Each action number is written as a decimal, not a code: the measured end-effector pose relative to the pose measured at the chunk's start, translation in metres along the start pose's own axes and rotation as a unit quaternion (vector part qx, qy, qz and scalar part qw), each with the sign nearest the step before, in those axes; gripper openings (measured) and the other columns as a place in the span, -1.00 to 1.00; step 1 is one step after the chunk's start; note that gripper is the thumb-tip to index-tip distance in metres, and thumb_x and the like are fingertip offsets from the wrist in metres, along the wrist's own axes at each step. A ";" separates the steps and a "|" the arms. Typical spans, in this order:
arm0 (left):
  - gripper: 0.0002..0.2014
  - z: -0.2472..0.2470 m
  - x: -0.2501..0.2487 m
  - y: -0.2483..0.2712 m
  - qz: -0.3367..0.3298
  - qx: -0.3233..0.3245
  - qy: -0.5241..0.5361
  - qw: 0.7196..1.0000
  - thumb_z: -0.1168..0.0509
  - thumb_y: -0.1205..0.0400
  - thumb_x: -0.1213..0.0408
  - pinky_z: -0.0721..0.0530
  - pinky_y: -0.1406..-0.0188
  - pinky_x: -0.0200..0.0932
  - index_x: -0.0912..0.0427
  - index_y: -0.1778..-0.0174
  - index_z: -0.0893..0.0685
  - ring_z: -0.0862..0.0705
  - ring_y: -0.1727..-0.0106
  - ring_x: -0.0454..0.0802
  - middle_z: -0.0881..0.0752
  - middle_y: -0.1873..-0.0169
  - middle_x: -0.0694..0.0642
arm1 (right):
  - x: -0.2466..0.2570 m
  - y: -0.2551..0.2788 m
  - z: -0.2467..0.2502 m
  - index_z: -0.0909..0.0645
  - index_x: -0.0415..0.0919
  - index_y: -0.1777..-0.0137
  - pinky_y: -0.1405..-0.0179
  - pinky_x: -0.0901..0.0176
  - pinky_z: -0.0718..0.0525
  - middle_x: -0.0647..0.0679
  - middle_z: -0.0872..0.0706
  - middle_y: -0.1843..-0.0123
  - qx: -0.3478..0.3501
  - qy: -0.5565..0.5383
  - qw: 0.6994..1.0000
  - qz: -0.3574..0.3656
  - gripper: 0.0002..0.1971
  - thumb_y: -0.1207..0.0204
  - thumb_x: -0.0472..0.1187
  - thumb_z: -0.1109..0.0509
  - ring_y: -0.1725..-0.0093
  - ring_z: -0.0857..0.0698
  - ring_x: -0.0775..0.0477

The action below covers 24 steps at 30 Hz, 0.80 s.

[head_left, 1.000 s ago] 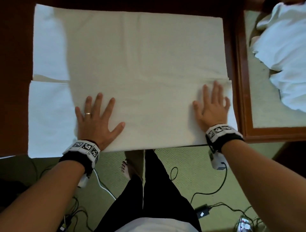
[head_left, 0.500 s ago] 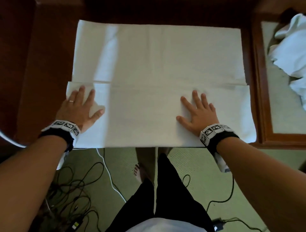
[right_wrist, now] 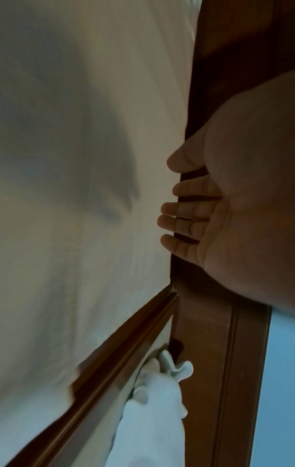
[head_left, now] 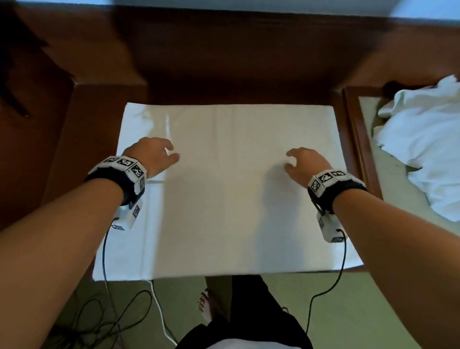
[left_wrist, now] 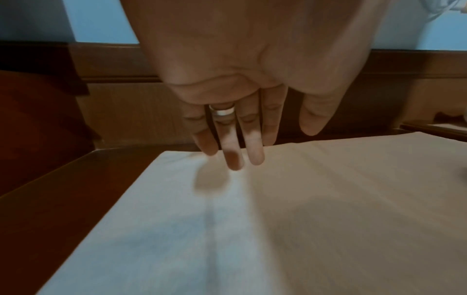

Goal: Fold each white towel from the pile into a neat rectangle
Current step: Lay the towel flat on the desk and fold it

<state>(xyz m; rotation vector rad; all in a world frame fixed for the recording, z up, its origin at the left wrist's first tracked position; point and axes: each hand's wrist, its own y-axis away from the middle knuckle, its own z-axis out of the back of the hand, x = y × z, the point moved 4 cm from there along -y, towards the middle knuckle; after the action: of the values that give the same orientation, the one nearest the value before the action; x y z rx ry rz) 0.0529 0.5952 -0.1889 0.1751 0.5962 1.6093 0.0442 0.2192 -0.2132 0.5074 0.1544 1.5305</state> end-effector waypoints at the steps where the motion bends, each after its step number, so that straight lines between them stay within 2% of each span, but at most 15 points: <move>1: -0.60 0.008 -0.005 -0.015 -0.002 -0.008 0.006 1.000 -0.27 -0.68 -0.16 -0.64 -0.30 0.16 -0.02 -0.32 -0.66 -0.68 -0.21 0.15 -0.72 -0.06 -0.02 | -0.003 -0.017 0.010 -0.50 -0.12 -0.53 -0.38 -0.04 -0.55 -0.14 -0.61 -0.46 -0.008 0.002 1.000 0.002 -0.56 -0.67 -0.08 -0.28 -0.43 -0.57 -0.19; 2: -0.61 0.013 -0.008 -0.030 -0.003 -0.016 0.008 1.000 -0.28 -0.68 -0.14 -0.64 -0.30 0.15 -0.02 -0.33 -0.66 -0.67 -0.21 0.15 -0.72 -0.07 -0.03 | -0.007 -0.035 0.019 -0.50 -0.11 -0.53 -0.37 -0.04 -0.55 -0.13 -0.60 -0.46 -0.015 0.004 1.000 0.004 -0.57 -0.68 -0.10 -0.28 -0.43 -0.57 -0.19; 4: -0.59 0.022 -0.012 -0.061 -0.003 -0.029 -0.008 1.000 -0.28 -0.69 -0.11 -0.61 -0.33 0.15 -0.02 -0.40 -0.62 -0.64 -0.30 0.17 -0.73 -0.25 0.02 | -0.014 -0.068 0.032 -0.51 -0.11 -0.52 -0.38 -0.04 -0.55 -0.13 -0.60 -0.47 -0.028 0.004 1.000 0.007 -0.59 -0.68 -0.14 -0.26 -0.43 -0.57 -0.19; 7: -0.46 0.025 -0.013 -0.107 -0.011 -0.037 -0.082 0.996 -0.24 -0.72 -0.08 -0.49 -0.47 0.22 -0.03 -0.62 -0.43 -0.45 -0.56 0.22 -0.48 -0.59 0.07 | -0.027 -0.114 0.042 -0.46 -0.13 -0.57 -0.43 -0.11 -0.53 -0.17 -0.54 -0.52 -0.051 0.014 0.999 0.013 -0.55 -0.68 -0.21 -0.25 -0.47 -0.53 -0.24; 11: -0.33 0.009 -0.002 -0.153 -0.024 -0.015 -0.201 0.979 -0.19 -0.75 -0.03 -0.45 -0.50 0.28 -0.07 -0.76 -0.12 -0.23 -0.69 0.22 -0.22 -0.73 0.03 | -0.042 -0.155 0.032 -0.22 -0.09 -0.70 -0.51 -0.24 -0.41 -0.15 -0.28 -0.70 -0.022 0.066 0.997 0.027 -0.40 -0.67 -0.25 -0.28 -0.62 -0.33 -0.28; 13: -0.32 -0.001 0.001 -0.163 -0.031 -0.028 -0.230 0.972 -0.25 -0.71 0.03 -0.47 -0.44 0.33 -0.05 -0.74 -0.13 -0.26 -0.65 0.29 -0.31 -0.68 0.12 | -0.048 -0.163 0.022 -0.21 -0.08 -0.69 -0.50 -0.25 -0.37 -0.17 -0.26 -0.69 -0.029 0.084 0.995 0.034 -0.38 -0.65 -0.24 -0.28 -0.62 -0.30 -0.28; 14: -0.33 -0.002 0.000 -0.165 -0.041 -0.049 -0.231 0.971 -0.31 -0.67 0.11 -0.50 -0.35 0.36 -0.01 -0.70 -0.23 -0.36 -0.56 0.36 -0.44 -0.58 0.20 | -0.051 -0.165 0.019 -0.25 -0.09 -0.67 -0.48 -0.26 -0.37 -0.19 -0.33 -0.64 -0.048 0.086 0.995 0.035 -0.40 -0.63 -0.24 -0.29 -0.58 -0.34 -0.31; 16: -0.46 -0.002 -0.008 -0.166 -0.067 -0.108 -0.221 0.967 -0.41 -0.56 0.29 -0.52 -0.16 0.34 0.13 -0.50 -0.51 -0.55 -0.24 0.45 -0.63 -0.19 0.35 | -0.053 -0.167 0.017 -0.39 -0.11 -0.58 -0.39 -0.28 -0.39 -0.23 -0.49 -0.46 -0.095 0.088 0.991 0.037 -0.45 -0.57 -0.24 -0.32 -0.42 -0.45 -0.36; 18: -0.69 0.003 -0.015 -0.164 -0.083 -0.145 -0.232 0.958 -0.44 -0.52 0.37 -0.52 -0.03 0.30 0.28 -0.18 -0.65 -0.59 0.02 0.45 -0.59 0.07 0.39 | -0.052 -0.172 0.019 -0.50 -0.20 -0.44 -0.32 -0.30 -0.40 -0.24 -0.57 -0.32 -0.112 0.094 0.989 0.031 -0.57 -0.57 -0.23 -0.33 -0.32 -0.49 -0.37; 20: -0.80 0.013 -0.018 -0.165 -0.080 -0.152 -0.213 0.962 -0.43 -0.55 0.39 -0.54 0.08 0.30 0.37 -0.03 -0.63 -0.60 0.12 0.47 -0.55 0.10 0.43 | -0.049 -0.182 0.028 -0.56 -0.28 -0.31 -0.25 -0.27 -0.47 -0.27 -0.59 -0.25 -0.094 0.089 0.991 0.021 -0.69 -0.59 -0.23 -0.32 -0.27 -0.52 -0.37; 22: -0.79 0.024 -0.020 -0.164 -0.065 -0.143 -0.166 0.974 -0.39 -0.61 0.36 -0.56 0.07 0.30 0.36 -0.09 -0.57 -0.62 0.08 0.50 -0.55 0.00 0.44 | -0.045 -0.188 0.040 -0.58 -0.31 -0.24 -0.16 -0.20 -0.55 -0.28 -0.60 -0.21 -0.079 0.072 0.994 0.025 -0.73 -0.60 -0.22 -0.32 -0.23 -0.55 -0.37; 24: -0.78 0.037 -0.021 -0.162 -0.058 -0.145 -0.138 0.978 -0.35 -0.65 0.30 -0.58 0.06 0.24 0.30 -0.13 -0.53 -0.66 0.02 0.51 -0.61 -0.08 0.42 | -0.039 -0.185 0.059 -0.59 -0.31 -0.13 0.03 -0.09 -0.56 -0.27 -0.63 -0.10 -0.101 0.047 0.993 0.040 -0.78 -0.55 -0.20 -0.33 -0.13 -0.60 -0.35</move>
<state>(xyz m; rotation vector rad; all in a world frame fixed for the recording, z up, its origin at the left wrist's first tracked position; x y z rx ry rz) 0.2152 0.5877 -0.2286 0.1405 0.1512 1.5058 0.2353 0.1756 -0.2446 0.2833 0.0505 1.6278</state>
